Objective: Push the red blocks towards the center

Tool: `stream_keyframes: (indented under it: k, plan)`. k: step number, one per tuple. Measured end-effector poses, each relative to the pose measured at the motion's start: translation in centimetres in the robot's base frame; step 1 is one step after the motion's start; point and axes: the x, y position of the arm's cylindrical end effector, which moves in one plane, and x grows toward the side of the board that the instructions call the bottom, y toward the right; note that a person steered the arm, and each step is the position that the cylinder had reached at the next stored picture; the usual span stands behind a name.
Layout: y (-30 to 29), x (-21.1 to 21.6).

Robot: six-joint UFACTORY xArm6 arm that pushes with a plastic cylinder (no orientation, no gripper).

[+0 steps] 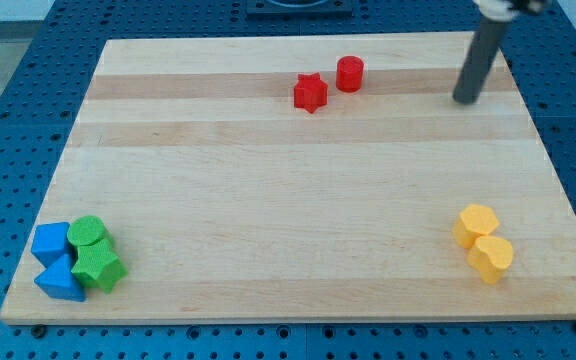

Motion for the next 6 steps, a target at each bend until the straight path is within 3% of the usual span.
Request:
stream_keyframes:
  k: [1,2,4,6]
  plan:
    - [-3.4,-5.3]
    - [-8.2,-6.5]
    - [-13.5,-0.6]
    - [-15.8,-4.8]
